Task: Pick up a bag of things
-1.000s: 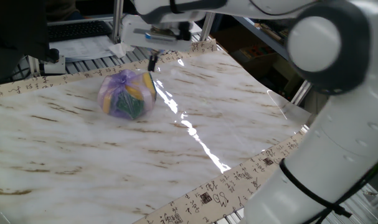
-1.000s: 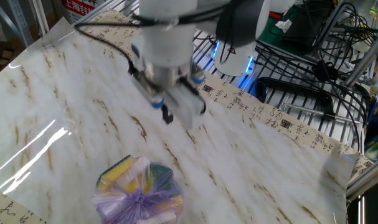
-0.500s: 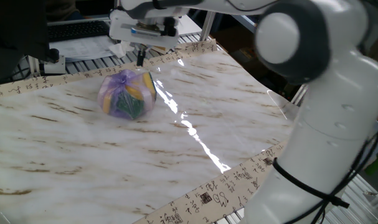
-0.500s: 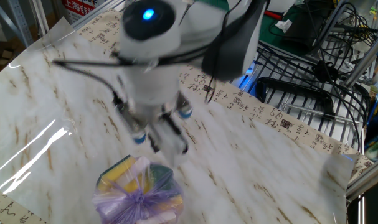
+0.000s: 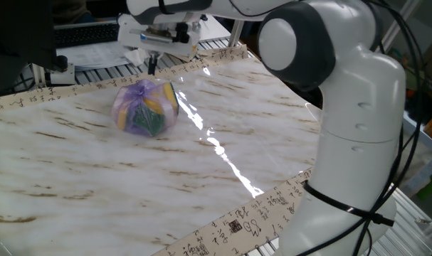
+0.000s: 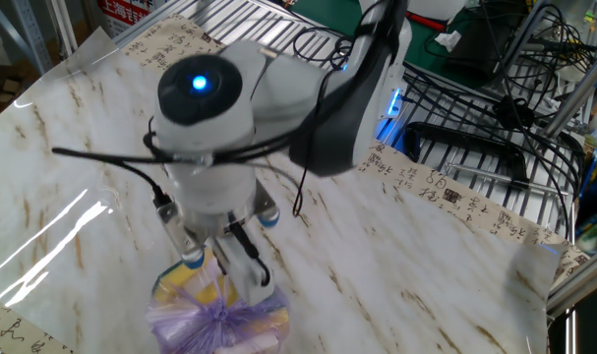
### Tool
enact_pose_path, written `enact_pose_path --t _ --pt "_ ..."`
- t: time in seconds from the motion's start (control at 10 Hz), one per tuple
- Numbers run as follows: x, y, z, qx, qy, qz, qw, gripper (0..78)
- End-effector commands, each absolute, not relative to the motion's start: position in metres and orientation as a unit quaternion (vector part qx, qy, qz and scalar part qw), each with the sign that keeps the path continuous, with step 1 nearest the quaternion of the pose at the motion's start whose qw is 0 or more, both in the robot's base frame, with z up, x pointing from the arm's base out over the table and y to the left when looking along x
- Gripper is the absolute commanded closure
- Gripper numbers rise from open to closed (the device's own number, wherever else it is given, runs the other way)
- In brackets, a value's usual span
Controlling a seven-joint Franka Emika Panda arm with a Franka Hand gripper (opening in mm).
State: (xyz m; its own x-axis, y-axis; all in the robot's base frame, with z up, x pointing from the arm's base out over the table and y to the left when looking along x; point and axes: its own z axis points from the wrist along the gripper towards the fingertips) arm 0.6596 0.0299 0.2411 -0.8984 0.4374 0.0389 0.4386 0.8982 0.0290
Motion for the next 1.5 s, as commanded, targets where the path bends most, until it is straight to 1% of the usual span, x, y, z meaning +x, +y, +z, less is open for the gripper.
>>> enact_pose_path --t 0.1,0.7,1.0,1.5 --pt "0.667 0.031 0.234 -0.229 -0.973 -0.016 0.010 77.6" --pt "0.677 0.033 0.222 -0.238 -0.971 -0.010 0.006 77.6" --pt "0.678 0.033 0.214 -0.242 -0.970 -0.012 0.000 77.6" --pt "0.679 0.034 0.211 -0.247 -0.969 -0.011 0.000 77.6"
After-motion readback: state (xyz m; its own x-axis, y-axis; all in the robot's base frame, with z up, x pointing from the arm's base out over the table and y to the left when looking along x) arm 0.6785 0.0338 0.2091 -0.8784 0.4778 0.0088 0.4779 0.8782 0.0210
